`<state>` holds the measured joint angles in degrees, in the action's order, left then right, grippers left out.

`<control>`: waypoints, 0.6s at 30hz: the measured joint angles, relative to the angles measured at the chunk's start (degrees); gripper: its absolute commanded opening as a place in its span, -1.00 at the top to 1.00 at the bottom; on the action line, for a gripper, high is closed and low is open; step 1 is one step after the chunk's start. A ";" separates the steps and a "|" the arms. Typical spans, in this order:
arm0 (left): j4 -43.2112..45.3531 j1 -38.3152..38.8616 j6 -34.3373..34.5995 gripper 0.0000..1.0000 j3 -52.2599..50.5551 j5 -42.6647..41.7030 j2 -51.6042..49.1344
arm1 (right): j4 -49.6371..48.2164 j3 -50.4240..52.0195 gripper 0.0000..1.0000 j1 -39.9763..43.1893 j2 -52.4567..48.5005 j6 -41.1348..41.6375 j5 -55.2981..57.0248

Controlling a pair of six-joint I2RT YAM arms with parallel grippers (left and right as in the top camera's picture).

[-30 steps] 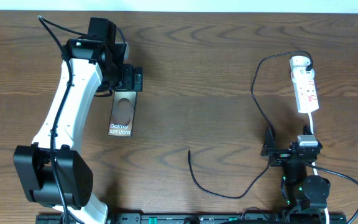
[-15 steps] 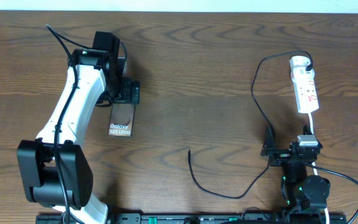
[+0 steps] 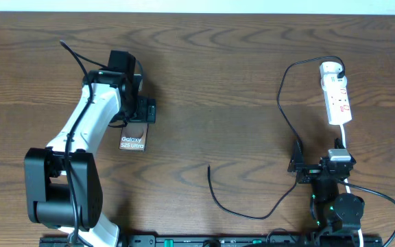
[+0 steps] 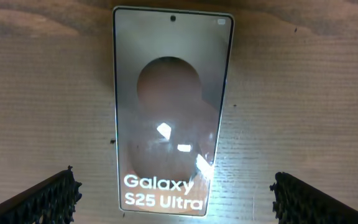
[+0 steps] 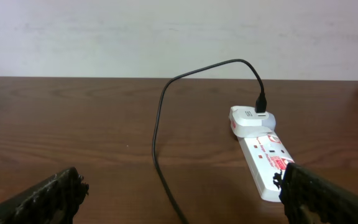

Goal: Plug charger to phone and switch on socket
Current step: 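Lower the left gripper and close it on the phone's sides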

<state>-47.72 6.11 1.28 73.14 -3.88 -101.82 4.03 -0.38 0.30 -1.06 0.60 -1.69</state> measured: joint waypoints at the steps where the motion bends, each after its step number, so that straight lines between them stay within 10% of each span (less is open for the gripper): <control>1: 0.37 0.00 0.00 -0.96 -0.22 0.00 0.00 | 0.00 0.00 -0.99 0.00 0.00 0.00 0.00; 18: 7.04 0.00 0.00 -0.96 -4.13 0.44 -0.09 | 0.00 0.00 -0.98 0.00 0.00 0.00 0.00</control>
<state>-40.69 6.11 1.28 69.01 -3.44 -101.91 4.03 -0.38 0.30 -1.06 0.60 -1.69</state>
